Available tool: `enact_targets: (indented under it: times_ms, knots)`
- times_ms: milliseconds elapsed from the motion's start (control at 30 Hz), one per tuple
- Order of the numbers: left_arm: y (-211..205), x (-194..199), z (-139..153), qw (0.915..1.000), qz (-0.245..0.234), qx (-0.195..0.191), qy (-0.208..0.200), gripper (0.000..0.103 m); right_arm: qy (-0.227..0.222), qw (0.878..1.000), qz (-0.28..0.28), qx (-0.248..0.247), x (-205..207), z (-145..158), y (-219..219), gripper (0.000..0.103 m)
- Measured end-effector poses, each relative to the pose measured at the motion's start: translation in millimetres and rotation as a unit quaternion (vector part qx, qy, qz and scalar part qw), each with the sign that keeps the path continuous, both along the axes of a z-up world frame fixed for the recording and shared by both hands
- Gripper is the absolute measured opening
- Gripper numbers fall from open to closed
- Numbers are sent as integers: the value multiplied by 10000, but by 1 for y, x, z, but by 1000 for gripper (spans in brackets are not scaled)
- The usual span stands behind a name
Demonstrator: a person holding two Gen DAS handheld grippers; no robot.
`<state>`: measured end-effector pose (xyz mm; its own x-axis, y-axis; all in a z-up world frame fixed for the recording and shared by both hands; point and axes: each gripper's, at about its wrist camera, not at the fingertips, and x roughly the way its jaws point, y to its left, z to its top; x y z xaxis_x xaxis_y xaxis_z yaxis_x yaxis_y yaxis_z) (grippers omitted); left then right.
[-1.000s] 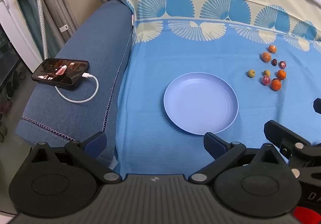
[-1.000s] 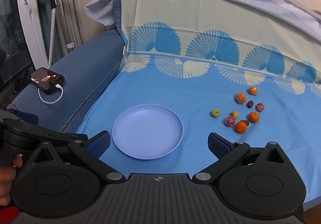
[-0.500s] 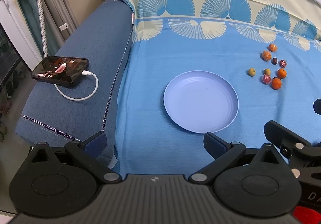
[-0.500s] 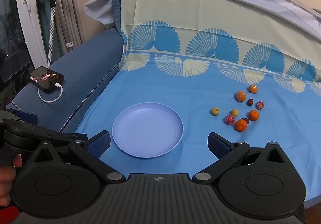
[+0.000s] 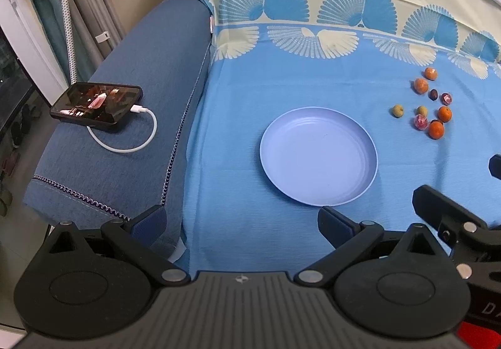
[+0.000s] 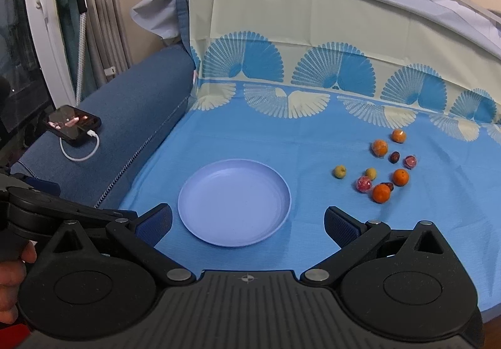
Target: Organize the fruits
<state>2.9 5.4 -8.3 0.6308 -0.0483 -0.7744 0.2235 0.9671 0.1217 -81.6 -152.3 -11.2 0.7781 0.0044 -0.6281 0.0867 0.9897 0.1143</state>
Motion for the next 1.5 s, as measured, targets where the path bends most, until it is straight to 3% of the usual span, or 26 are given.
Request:
enact_targets:
  times_ms: [167, 300, 433, 567, 700, 867, 1000, 1067, 1133, 1167, 1233, 1367, 1467, 1500]
  knots:
    - [2, 2, 3, 10000, 17, 82, 3, 103, -204, 9991, 109, 365, -3, 2, -1, 103]
    - [2, 10, 1, 9990, -106, -362, 242, 103, -150, 9962, 172, 840, -3, -2, -10, 103]
    - [-19, 25, -7, 9968, -210, -311, 700, 103, -112, 9983, -241, 512, 1, -14, -22, 103]
    - [-55, 39, -21, 9985, -497, 208, 114, 103, 42, 9956, -926, 162, 11, -37, -51, 103]
    - [-101, 65, -35, 9936, -913, 520, 424, 103, 223, 9874, -1562, 116, 30, -73, -100, 103]
    - [-171, 101, -63, 9842, -1399, 1032, 335, 103, 353, 9826, -1813, -219, 76, -132, -152, 101]
    - [-208, 129, -84, 9822, -1469, 1073, 468, 103, 494, 9844, -1686, -97, 117, -174, -186, 67]
    - [-223, 141, -94, 9819, -1508, 982, 591, 103, 572, 9849, -1632, 93, 141, -192, -198, 61]
    - [-239, 150, -105, 9801, -1620, 958, 638, 103, 669, 9857, -1540, -117, 156, -204, -203, 49]
    - [-250, 154, -110, 9786, -1711, 927, 661, 103, 610, 9864, -1508, -219, 159, -208, -205, 35]
    - [-267, 160, -119, 9768, -1865, 783, 708, 103, 525, 9847, -1633, -294, 154, -206, -212, 36]
    - [-311, 168, -142, 9725, -2084, 432, 947, 103, 593, 9663, -2424, -627, 135, -203, -245, 36]
    - [-335, 176, -162, 9737, -1979, 403, 1051, 101, 698, 9551, -2871, -202, 130, -213, -271, 36]
    - [-339, 179, -167, 9752, -1872, 357, 1126, 95, 684, 9544, -2898, -190, 131, -214, -271, 36]
